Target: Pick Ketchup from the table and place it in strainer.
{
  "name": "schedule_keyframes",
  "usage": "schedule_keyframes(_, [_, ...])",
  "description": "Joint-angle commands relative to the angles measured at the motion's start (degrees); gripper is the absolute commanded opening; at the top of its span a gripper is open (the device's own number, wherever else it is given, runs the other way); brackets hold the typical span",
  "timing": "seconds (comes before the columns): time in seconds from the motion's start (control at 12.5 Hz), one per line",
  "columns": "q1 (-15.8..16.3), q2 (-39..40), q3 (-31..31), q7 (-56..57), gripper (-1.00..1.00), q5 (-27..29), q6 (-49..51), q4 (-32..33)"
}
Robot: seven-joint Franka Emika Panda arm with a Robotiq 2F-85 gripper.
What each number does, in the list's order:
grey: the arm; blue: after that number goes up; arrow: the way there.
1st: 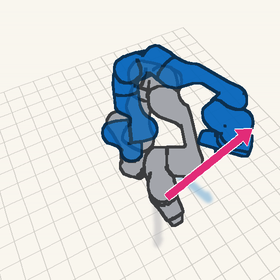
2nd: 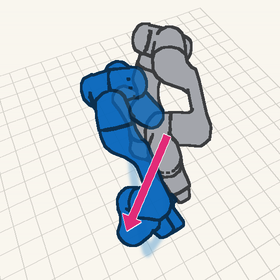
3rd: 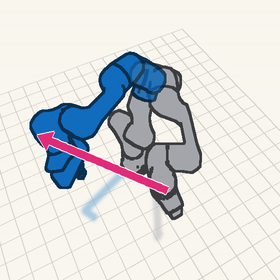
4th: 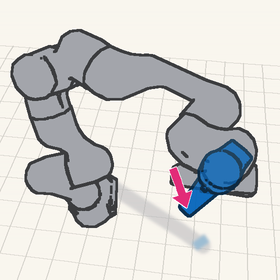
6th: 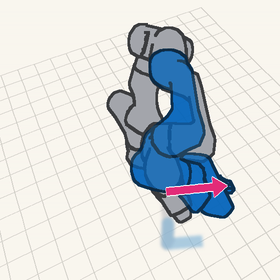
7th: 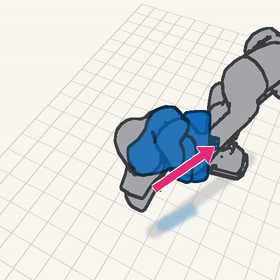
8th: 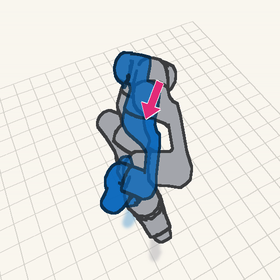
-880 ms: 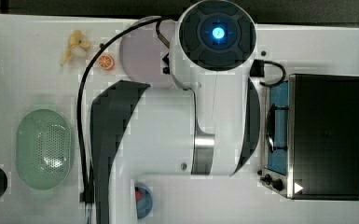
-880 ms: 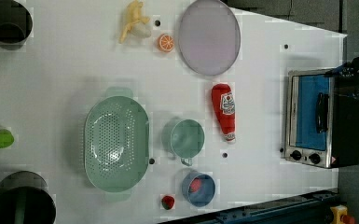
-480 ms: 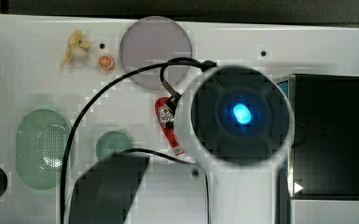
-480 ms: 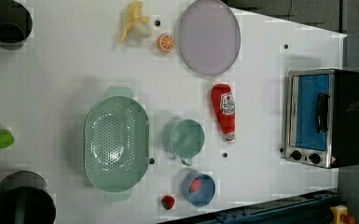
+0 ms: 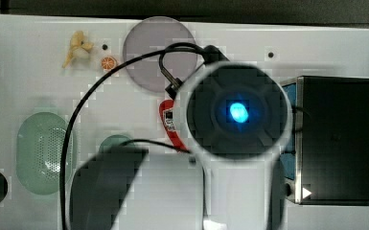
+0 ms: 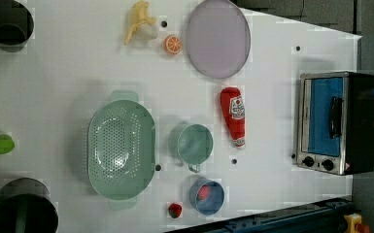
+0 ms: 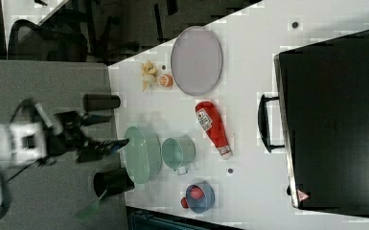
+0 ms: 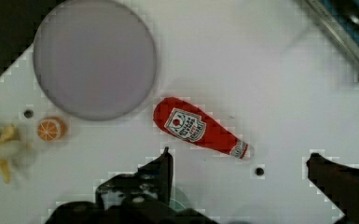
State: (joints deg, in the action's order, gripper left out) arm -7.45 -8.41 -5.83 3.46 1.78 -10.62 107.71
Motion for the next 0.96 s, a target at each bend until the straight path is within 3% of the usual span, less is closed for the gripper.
schedule_keyframes(0.08, [-0.04,6.10,-1.65,11.36,1.00,-0.01,-4.00,5.37])
schedule_keyframes(0.56, [0.16,12.68,-3.17,34.45,1.00,-0.02,-19.87,12.79])
schedule_keyframes(0.96, [0.23,19.41,-4.09,46.69,1.00,-0.03,-32.95,18.14])
